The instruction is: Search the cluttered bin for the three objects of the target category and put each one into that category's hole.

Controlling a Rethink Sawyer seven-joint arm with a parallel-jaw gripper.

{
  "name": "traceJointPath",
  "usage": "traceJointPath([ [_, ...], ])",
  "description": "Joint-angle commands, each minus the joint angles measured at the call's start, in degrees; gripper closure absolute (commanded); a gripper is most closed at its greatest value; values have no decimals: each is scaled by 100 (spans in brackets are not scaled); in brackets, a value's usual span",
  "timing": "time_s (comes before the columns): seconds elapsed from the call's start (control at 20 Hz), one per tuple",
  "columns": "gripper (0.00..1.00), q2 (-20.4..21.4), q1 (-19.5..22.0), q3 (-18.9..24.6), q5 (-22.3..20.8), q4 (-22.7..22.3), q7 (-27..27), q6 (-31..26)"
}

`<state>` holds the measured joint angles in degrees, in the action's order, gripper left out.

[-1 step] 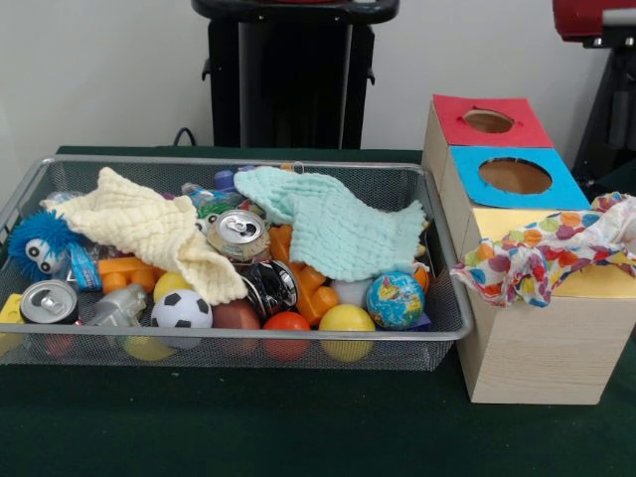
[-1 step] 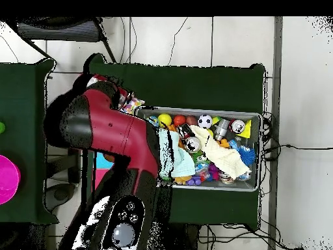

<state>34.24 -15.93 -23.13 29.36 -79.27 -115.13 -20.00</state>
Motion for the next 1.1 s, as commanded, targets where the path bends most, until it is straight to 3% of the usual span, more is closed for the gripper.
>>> traceJointPath([
  [0.05,100,-347,263,890,63,-776,-1076,313],
  [0.65,100,-454,312,836,-131,-846,-941,271],
  [1.1,100,-423,562,1238,-243,-1104,-794,650],
])
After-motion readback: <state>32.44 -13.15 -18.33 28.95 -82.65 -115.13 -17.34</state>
